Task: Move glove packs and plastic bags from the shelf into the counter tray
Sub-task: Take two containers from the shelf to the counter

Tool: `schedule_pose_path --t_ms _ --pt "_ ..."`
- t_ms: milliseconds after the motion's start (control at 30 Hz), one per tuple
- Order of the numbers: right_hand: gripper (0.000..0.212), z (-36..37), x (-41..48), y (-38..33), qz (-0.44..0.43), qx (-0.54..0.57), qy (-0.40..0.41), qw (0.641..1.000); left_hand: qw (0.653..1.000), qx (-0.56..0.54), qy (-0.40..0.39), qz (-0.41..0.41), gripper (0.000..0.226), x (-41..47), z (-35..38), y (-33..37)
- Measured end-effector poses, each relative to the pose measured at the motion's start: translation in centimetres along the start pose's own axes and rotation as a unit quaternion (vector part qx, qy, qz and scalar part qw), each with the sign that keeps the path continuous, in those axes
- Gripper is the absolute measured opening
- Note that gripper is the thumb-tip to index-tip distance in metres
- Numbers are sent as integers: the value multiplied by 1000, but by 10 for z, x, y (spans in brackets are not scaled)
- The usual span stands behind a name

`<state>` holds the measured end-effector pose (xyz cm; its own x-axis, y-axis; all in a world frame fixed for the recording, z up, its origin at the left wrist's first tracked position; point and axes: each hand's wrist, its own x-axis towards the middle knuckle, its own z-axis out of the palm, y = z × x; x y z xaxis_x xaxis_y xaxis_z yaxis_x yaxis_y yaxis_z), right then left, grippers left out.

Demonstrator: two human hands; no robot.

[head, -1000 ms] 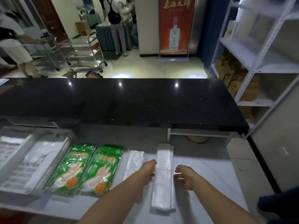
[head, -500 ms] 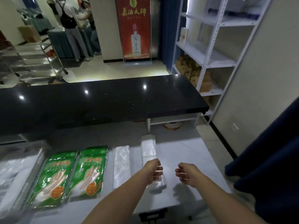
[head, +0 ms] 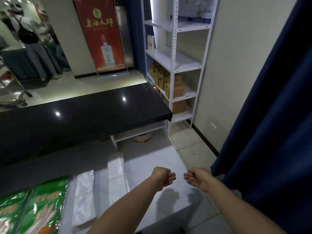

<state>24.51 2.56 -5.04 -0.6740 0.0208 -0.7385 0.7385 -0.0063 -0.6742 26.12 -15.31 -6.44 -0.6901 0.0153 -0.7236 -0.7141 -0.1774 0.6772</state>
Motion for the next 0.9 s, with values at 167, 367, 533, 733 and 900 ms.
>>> schedule_pose_path --t_ms 167,367,533,733,900 --pt "27 -80 53 -39 4 43 -31 999 999 0 37 12 25 50 88 22" --pt "26 -176 116 -97 21 35 -41 998 999 -21 25 -5 20 105 192 52" --pt "29 -225 156 -130 45 16 -31 998 999 -7 42 -27 19 138 248 65" --pt "29 -248 210 -158 69 19 -28 997 996 0 73 -55 15 182 271 86" --pt "29 -246 256 -191 81 26 -48 995 996 -17 68 -62 18 236 276 116"
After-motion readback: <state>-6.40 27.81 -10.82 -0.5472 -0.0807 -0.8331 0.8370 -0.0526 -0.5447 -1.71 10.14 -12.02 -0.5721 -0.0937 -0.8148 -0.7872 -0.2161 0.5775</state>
